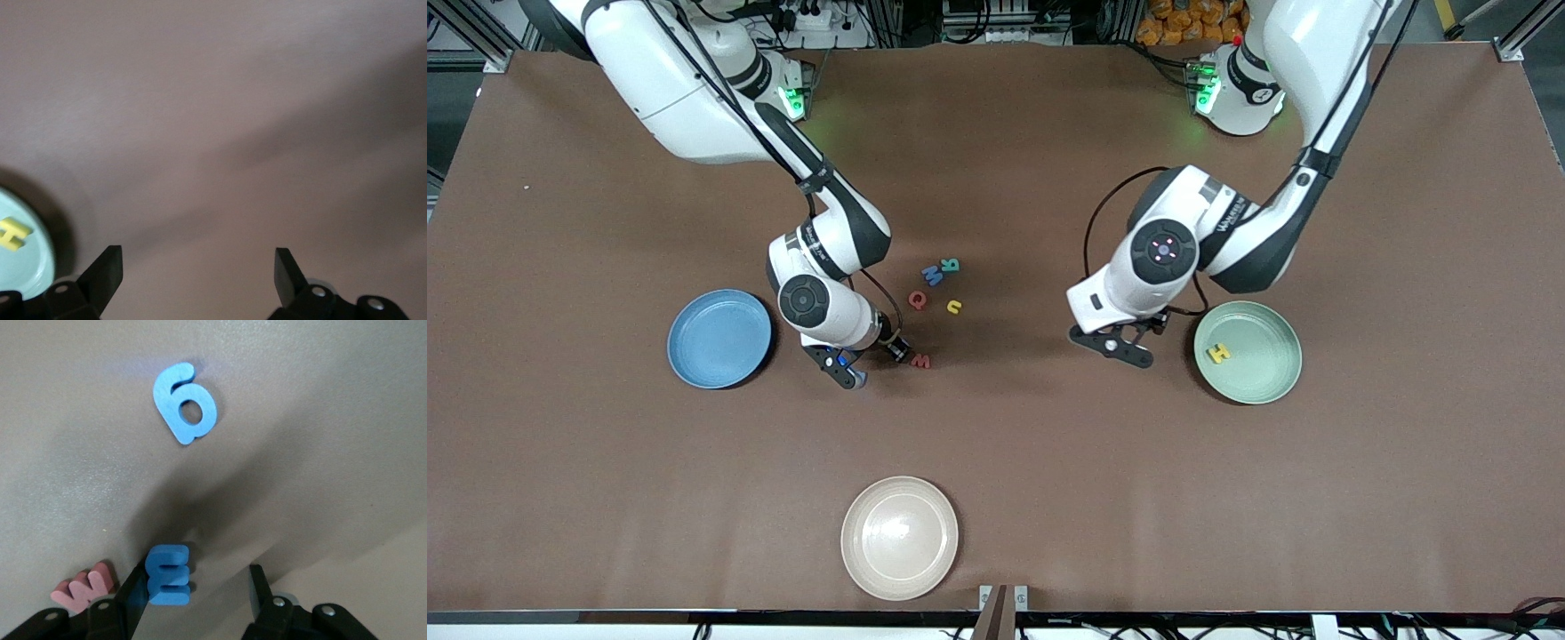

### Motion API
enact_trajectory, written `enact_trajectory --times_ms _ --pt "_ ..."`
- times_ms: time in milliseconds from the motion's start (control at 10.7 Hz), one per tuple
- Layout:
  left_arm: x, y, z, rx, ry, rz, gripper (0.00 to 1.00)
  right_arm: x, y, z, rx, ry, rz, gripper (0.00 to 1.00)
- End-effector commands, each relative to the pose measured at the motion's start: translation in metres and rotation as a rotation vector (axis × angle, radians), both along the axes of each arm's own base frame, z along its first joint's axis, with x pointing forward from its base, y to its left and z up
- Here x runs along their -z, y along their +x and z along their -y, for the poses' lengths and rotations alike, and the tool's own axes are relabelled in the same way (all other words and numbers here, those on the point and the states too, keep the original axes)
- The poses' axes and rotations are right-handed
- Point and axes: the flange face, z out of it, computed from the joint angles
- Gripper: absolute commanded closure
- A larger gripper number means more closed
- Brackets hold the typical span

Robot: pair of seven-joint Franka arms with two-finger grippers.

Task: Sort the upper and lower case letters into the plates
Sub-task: 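Grasp the blue E with the right gripper while the left gripper returns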

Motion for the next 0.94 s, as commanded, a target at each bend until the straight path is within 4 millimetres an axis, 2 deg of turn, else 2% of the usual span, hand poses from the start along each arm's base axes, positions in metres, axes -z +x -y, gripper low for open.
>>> enact_trajectory --times_ms 0,94,375,843 --pt "-0.002 -0.007 0.017 0.048 0.023 0.060 0.00 0.001 -0.003 0.002 0.011 -0.007 0.007 0.46" --pt "-0.002 -0.011 0.022 0.064 0.030 0.067 0.00 0.001 -0.004 0.001 0.008 -0.007 0.007 0.47" --pt "-0.005 -0.009 0.025 0.064 0.017 0.082 0.00 0.001 -0.004 0.001 0.008 -0.006 0.010 0.63" --pt "-0.012 -0.005 0.026 0.057 0.000 0.099 0.00 0.001 -0.004 0.002 0.010 -0.006 0.012 1.00"
